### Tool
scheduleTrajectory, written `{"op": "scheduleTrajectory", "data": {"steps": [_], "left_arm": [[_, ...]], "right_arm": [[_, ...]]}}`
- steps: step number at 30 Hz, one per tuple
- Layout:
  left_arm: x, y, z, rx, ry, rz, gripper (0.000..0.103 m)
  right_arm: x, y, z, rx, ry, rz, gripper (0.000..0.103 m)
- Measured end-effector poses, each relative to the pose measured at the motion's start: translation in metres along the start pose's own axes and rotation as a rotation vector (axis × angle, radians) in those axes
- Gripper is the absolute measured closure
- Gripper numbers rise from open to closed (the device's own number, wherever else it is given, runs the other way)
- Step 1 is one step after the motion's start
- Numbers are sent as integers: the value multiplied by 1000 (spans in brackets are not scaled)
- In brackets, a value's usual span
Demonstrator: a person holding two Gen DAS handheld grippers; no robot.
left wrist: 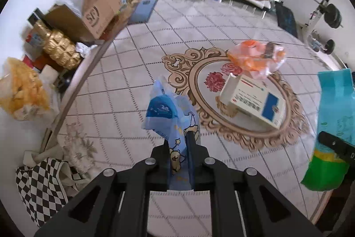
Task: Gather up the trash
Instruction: 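Lift both bags off the table and carry them over the bin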
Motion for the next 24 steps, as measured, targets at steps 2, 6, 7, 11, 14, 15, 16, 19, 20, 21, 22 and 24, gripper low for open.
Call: {"op": "scheduleTrajectory", "data": {"steps": [2, 6, 7, 11, 14, 15, 16, 19, 20, 21, 22, 24], "left_arm": [[-21, -11, -6, 11, -21, 19, 94], [-64, -44, -29, 33, -51, 62, 94], [-77, -57, -37, 36, -57, 73, 94], [-116, -124, -69, 40, -96, 71, 94], [-125, -184, -89, 33, -121, 19, 94], [-124, -206, -96, 26, -126, -10, 94], [-120, -230, -103, 16, -129, -48, 94], [-100, -289, -118, -18, -146, -168, 94], [-88, -312, -123, -44, -158, -213, 94], [-77, -328, -125, -52, -163, -247, 94], [-67, -344, -126, -68, -169, -275, 94], [-46, -364, -127, -111, -187, -312, 93]], "right_arm": [[-20, -25, -19, 5, 32, 20, 81], [-52, -83, -57, 6, 96, 46, 81], [-60, -100, -66, 1, 112, 48, 81], [-88, -185, -101, -27, 143, 44, 81], [-94, -266, -125, -31, 155, -10, 81], [-90, -292, -130, -28, 155, -38, 81], [-84, -313, -132, -23, 156, -67, 81], [-63, -389, -139, -10, 138, -184, 81], [-52, -416, -140, -8, 131, -232, 81], [-41, -437, -140, -8, 120, -267, 81], [-31, -453, -139, -10, 112, -294, 81], [-2, -487, -137, -16, 96, -352, 81]]}}
Point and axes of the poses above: each gripper's, at about its wrist camera, not at the fingertips, and x roughly the way its jaws point, z to its right, y to its top, the point moved 10 cm from there along x, roughly the way its jaws point, and after that the axes turned 11 degrees about z, right-handed, at the moved point
